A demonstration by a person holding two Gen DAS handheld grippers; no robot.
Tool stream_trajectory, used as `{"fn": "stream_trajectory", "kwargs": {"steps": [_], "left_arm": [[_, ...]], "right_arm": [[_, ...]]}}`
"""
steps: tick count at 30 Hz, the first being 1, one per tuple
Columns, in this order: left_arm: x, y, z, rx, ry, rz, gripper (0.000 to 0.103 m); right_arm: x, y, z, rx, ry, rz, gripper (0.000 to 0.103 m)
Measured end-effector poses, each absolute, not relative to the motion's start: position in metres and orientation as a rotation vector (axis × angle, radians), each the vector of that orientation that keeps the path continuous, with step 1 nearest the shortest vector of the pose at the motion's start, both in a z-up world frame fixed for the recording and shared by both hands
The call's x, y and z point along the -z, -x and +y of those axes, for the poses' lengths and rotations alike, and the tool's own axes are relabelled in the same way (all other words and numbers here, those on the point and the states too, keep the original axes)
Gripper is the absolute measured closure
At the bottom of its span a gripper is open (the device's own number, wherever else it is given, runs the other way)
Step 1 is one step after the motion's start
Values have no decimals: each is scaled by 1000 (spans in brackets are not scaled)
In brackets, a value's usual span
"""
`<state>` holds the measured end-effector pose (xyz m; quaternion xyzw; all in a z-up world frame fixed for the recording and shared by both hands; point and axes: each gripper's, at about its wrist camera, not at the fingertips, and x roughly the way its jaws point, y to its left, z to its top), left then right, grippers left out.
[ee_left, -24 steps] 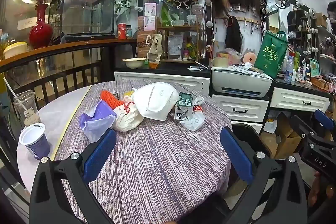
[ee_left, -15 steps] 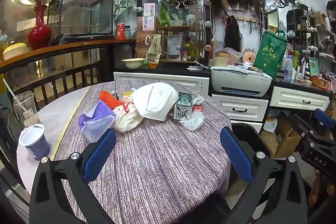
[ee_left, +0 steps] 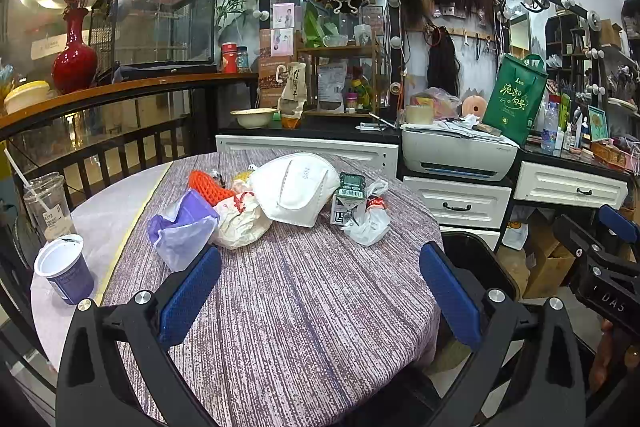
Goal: Collect trash
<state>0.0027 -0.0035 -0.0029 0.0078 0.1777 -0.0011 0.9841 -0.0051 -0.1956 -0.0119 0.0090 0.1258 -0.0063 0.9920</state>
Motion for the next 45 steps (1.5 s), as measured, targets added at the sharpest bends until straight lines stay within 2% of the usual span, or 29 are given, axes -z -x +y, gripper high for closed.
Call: {"fn": "stream_trajectory", "kwargs": {"steps": [45], "left_arm": [[9, -4, -4, 3, -22, 363, 5]], "right_arm": [[12, 4, -190, 13, -24, 260, 5]]}}
